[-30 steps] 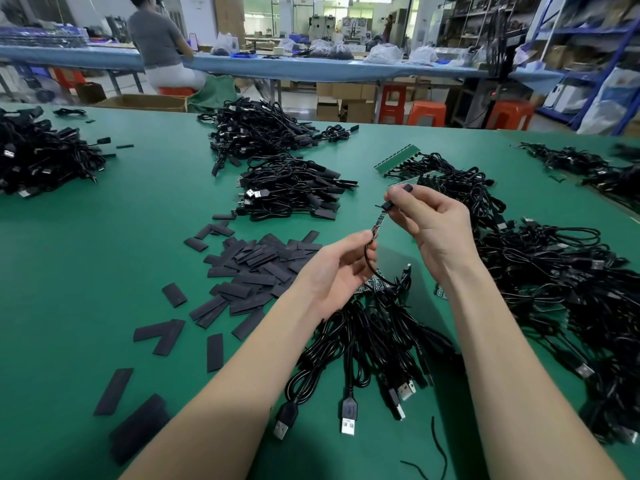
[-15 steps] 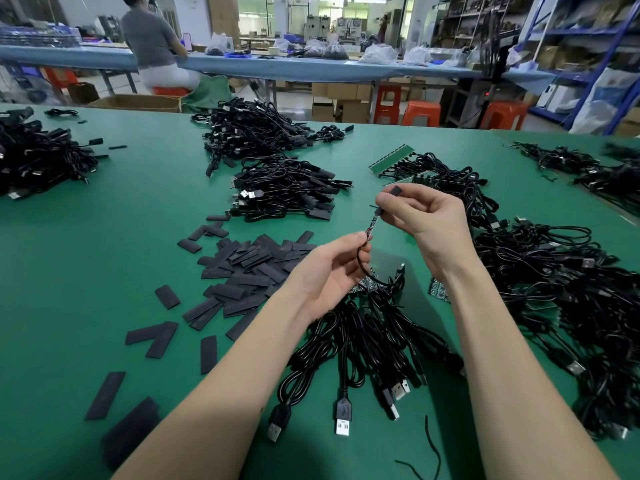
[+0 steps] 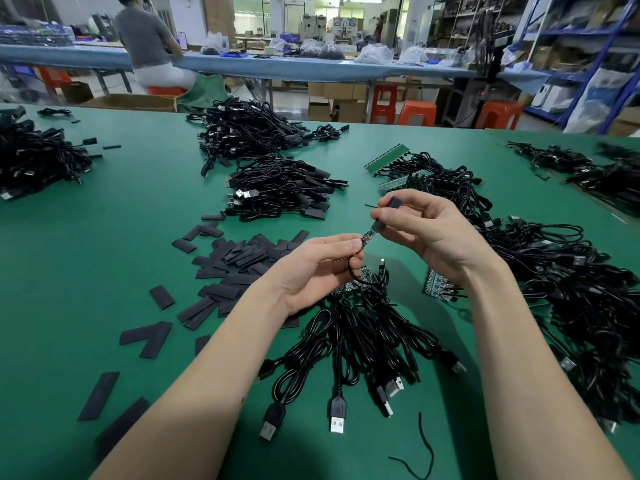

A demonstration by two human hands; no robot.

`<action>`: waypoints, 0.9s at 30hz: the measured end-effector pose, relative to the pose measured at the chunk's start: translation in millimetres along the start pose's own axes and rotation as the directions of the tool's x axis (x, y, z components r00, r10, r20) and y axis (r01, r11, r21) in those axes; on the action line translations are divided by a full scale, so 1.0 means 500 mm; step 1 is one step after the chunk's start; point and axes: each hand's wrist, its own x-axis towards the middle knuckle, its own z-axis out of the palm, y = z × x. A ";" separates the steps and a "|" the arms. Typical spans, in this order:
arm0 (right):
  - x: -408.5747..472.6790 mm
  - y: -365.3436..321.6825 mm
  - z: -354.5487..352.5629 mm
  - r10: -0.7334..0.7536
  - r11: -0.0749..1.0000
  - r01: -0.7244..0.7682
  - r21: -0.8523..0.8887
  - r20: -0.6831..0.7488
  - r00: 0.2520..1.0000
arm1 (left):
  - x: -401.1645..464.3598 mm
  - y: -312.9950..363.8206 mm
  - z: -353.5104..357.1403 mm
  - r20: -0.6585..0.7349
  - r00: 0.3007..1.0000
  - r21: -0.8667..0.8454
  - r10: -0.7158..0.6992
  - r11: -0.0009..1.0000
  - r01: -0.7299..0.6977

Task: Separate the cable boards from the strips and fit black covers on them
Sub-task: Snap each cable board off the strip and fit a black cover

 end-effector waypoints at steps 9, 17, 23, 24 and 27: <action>-0.002 0.020 0.021 0.031 0.999 -0.032 0.022 0.032 0.999 | -0.001 0.008 0.003 0.030 0.999 0.002 0.012 1.000 -0.012; 0.004 0.048 0.025 0.053 0.991 -0.038 0.132 -0.116 0.992 | 0.006 0.001 0.010 -0.115 0.986 0.051 0.120 0.992 -0.114; 0.005 0.055 0.027 0.074 0.989 -0.058 0.139 -0.111 0.991 | 0.005 0.001 0.010 -0.120 0.981 0.106 0.154 0.984 -0.141; 0.005 0.055 0.027 0.070 0.988 -0.052 0.143 -0.118 0.991 | 0.005 0.000 0.011 -0.127 0.977 0.112 0.169 0.982 -0.155; 0.006 0.056 0.021 0.064 0.983 -0.036 0.178 -0.153 0.986 | 0.007 -0.001 0.010 -0.140 0.950 0.245 0.278 0.940 -0.238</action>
